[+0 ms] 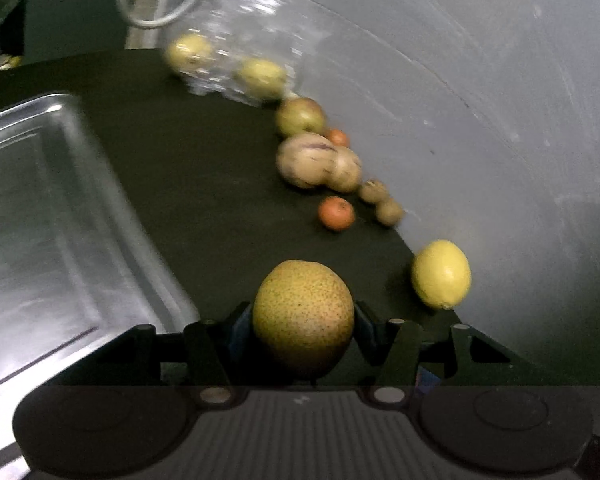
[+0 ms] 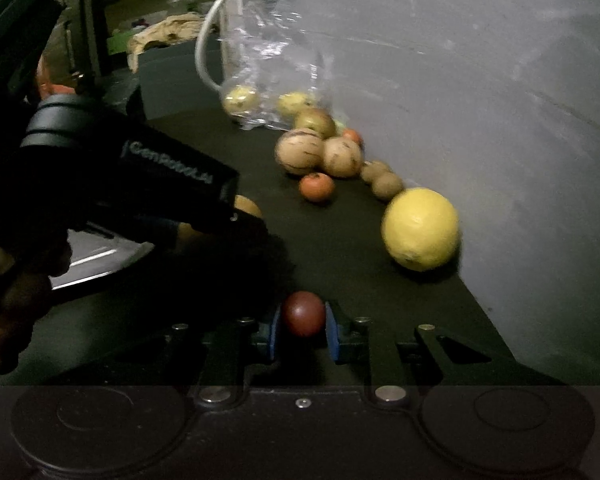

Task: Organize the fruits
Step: 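Carry the pear and tomato over the metal tray and open both tools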

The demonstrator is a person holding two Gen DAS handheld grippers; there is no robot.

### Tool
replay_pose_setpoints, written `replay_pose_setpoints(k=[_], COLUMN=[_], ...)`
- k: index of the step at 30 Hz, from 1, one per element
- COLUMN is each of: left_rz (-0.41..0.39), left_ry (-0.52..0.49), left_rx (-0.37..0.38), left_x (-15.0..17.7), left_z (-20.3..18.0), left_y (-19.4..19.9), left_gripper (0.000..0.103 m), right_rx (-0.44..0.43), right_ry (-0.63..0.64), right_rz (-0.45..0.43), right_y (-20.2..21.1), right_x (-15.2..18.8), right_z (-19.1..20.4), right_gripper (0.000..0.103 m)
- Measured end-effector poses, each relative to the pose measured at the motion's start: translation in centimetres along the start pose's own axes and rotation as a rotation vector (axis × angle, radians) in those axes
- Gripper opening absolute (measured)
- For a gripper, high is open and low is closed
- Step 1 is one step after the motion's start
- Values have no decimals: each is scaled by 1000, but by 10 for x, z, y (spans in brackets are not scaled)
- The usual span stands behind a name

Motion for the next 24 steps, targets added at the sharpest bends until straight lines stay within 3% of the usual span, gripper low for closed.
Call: replay_pose_setpoints(k=[11, 24], left_rz=[-141, -243], left_ry=[185, 373], left_rx=[-69, -258], left_x=[-23, -36], left_z=[79, 207], left_y=[54, 85], left_gripper=[57, 57], right_rx=[-141, -326], right_ry=[112, 236], right_rz=[-29, 4], right_y=[-24, -100], right_x=[-49, -97], right_z=[67, 178], right_gripper=[24, 24])
Point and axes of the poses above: each gripper's, at about its wrist camera, not at the fingertips, and y roughly against the way its jaws point, z to its left, x to its underside, the point moved 6 cm from there along -y, roughly the way its jaws point, and after that the axes turned 3 degrees about -y, right-handed, at the moved point
